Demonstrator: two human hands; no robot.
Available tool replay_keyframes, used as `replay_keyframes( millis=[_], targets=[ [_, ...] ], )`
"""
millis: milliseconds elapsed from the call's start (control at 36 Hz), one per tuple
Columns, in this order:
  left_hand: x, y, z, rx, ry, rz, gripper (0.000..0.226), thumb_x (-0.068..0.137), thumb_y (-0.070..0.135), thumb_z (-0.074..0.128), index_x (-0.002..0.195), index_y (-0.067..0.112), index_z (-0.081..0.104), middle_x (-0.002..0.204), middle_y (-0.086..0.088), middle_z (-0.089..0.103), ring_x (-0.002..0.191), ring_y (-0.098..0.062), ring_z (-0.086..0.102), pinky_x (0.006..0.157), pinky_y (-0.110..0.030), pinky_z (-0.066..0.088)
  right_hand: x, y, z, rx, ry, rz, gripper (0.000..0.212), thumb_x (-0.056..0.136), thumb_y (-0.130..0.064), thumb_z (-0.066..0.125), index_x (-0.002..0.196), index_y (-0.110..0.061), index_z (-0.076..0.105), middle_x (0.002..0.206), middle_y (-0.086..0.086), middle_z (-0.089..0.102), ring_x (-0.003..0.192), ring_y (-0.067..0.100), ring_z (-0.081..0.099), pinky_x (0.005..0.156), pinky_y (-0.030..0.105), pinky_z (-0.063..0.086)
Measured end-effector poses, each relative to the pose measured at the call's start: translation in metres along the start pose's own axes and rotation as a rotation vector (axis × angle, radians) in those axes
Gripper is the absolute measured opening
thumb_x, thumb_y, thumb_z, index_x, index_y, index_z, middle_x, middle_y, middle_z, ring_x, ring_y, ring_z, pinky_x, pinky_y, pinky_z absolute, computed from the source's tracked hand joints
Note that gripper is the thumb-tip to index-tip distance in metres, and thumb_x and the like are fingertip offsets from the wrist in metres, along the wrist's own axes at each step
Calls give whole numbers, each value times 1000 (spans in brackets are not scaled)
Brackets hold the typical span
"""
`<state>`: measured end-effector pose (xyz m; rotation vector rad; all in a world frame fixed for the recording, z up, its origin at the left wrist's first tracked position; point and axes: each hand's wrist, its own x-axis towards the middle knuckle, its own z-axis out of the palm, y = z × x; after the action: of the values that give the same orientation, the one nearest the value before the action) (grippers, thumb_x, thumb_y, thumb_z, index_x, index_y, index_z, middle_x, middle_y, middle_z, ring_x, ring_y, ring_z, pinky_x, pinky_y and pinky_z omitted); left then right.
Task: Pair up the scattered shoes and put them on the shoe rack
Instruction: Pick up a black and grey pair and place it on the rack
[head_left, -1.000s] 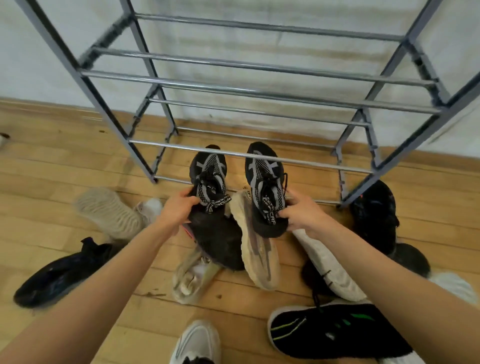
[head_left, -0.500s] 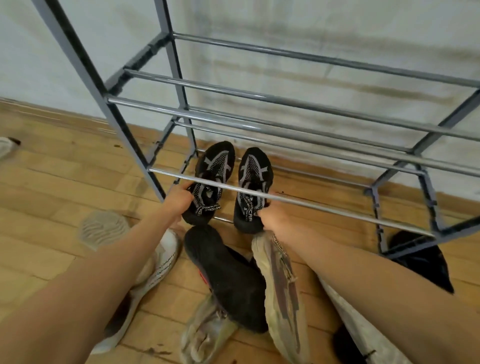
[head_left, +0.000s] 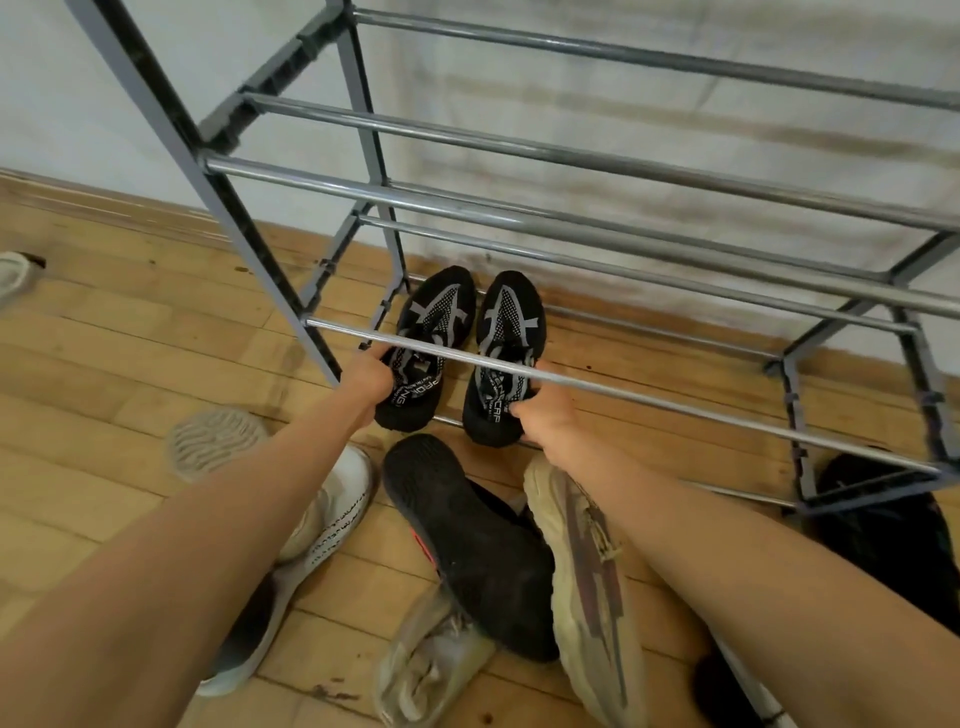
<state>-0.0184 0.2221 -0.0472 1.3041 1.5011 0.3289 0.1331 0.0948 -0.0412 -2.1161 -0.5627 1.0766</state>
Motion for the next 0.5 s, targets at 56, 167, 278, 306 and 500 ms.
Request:
replay_keyframes(
  millis=[56,167,278,306,500],
  targets=[
    [0,0,2,8,14,13,61,92,-13,26,141,19,41,137,-17,50,124,-32,49,97,-36,45,-1,1,-1,21,0,-18,68,87,-1,60,145,-22,31,135,10,51,122,28,51,98,45,49],
    [-3,1,6,49,66,42,59,92,-12,28,140,18,42,137,-16,50,124,-31,49,100,-36,44,-3,1,0,36,15,-67,62,87,-2,61,141,-19,39,131,10,54,121,29,53,99,46,49],
    [1,-5,3,42,71,51,54,94,-7,32,138,20,46,136,-14,52,121,-29,51,91,-30,46,-3,3,1,24,7,-79,53,87,-2,61,136,-16,46,129,11,58,119,29,55,97,46,50],
    [0,-6,2,49,76,62,53,95,-6,32,138,21,46,136,-13,52,120,-29,51,88,-29,45,-3,3,1,14,6,-83,52,87,-3,60,136,-15,47,129,11,58,119,29,55,97,46,50],
    [-4,-7,0,167,77,120,51,95,-2,33,139,22,45,137,-12,50,120,-29,51,88,-30,45,-8,1,-8,-162,-47,-127,45,92,-7,55,136,-12,47,131,11,57,121,27,53,102,36,44]
  ],
)
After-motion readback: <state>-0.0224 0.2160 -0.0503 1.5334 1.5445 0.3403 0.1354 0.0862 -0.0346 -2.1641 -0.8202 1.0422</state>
